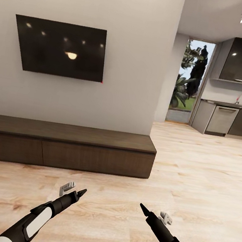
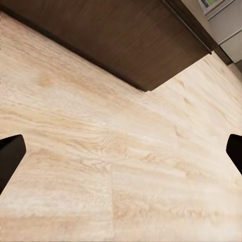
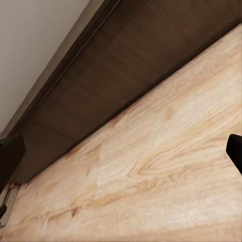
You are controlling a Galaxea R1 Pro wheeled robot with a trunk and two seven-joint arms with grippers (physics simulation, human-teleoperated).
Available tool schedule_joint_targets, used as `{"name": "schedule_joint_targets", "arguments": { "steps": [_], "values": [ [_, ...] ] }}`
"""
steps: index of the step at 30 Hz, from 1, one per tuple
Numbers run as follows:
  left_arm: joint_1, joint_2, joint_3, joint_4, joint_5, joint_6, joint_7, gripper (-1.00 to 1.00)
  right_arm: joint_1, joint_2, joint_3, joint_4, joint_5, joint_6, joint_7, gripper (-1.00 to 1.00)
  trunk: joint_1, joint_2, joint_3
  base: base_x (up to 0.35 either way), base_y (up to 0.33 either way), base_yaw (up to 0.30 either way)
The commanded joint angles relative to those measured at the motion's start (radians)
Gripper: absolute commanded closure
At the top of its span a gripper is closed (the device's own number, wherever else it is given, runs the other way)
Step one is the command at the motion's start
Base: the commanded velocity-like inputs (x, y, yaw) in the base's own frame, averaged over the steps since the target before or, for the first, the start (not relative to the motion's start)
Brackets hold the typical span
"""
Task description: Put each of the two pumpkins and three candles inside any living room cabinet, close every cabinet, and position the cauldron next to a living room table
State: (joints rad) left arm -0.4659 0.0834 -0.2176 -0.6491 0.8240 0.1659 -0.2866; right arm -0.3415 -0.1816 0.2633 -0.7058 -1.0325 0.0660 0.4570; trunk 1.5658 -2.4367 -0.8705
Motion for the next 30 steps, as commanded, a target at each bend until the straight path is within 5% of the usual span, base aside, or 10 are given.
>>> {"name": "schedule_joint_targets", "arguments": {
  "steps": [1, 30],
  "values": [
    [-0.001, 0.001, -0.003, 0.000, 0.011, 0.004, 0.000, -1.00, -0.001, -0.001, 0.003, 0.000, -0.011, 0.004, 0.002, -1.00, 0.000, 0.000, -0.002, 0.000, 0.000, 0.000],
    [-0.001, 0.001, -0.004, 0.000, 0.011, -0.002, 0.000, -1.00, -0.001, -0.001, 0.000, -0.001, -0.013, -0.001, 0.003, -1.00, 0.000, 0.000, -0.006, 0.000, 0.000, 0.000]
  ]
}}
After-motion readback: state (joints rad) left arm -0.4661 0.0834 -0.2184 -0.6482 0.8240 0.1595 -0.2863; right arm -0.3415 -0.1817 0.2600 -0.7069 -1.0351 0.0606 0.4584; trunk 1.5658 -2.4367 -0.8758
